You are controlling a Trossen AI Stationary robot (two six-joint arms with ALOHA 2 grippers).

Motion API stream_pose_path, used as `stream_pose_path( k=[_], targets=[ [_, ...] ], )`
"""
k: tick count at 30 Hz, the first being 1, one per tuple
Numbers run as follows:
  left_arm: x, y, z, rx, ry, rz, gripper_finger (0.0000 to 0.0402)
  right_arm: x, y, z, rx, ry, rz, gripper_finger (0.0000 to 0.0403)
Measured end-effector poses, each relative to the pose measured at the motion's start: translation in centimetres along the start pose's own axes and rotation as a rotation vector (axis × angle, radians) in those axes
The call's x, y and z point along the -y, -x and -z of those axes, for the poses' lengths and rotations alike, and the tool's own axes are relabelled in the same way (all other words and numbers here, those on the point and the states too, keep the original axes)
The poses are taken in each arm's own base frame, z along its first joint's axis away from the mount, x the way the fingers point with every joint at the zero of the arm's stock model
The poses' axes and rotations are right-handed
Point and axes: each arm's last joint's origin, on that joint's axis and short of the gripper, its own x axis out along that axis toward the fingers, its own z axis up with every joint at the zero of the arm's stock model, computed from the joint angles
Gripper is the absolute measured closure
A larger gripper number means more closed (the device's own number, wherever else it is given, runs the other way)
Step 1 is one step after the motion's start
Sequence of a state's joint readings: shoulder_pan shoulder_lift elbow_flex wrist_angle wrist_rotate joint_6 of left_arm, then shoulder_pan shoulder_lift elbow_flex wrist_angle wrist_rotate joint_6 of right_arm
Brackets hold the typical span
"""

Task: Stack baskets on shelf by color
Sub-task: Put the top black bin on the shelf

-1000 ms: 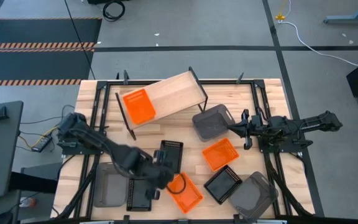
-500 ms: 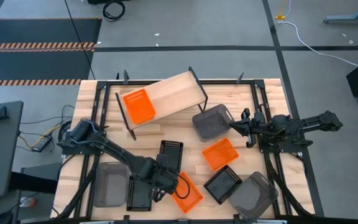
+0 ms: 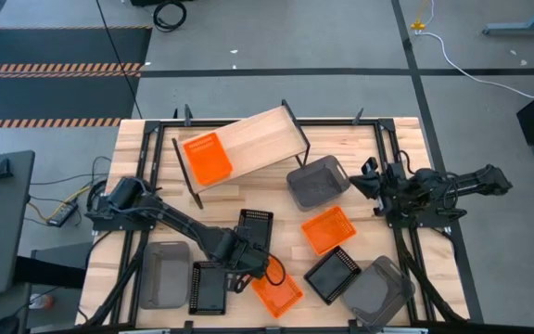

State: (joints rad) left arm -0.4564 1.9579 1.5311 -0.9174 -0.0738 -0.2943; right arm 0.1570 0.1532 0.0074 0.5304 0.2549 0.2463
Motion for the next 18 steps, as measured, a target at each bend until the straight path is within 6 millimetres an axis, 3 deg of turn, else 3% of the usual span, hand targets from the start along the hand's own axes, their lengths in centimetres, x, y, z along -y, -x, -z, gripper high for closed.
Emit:
stream_pose_path(
  k=[10, 18],
  targets=[
    [-0.2, -0.2, 0.3, -0.036, -0.014, -0.019, 0.0296, -0.4, 0.0, -0.1, -0.012, -0.066, -0.121, 0.0391],
    [-1.0, -2.7, -0.3, -0.056, -0.021, -0.051, 0.0296, -0.8, 0.0, -0.7, 0.041, -0.057, -0.19, 0.0391]
  ],
)
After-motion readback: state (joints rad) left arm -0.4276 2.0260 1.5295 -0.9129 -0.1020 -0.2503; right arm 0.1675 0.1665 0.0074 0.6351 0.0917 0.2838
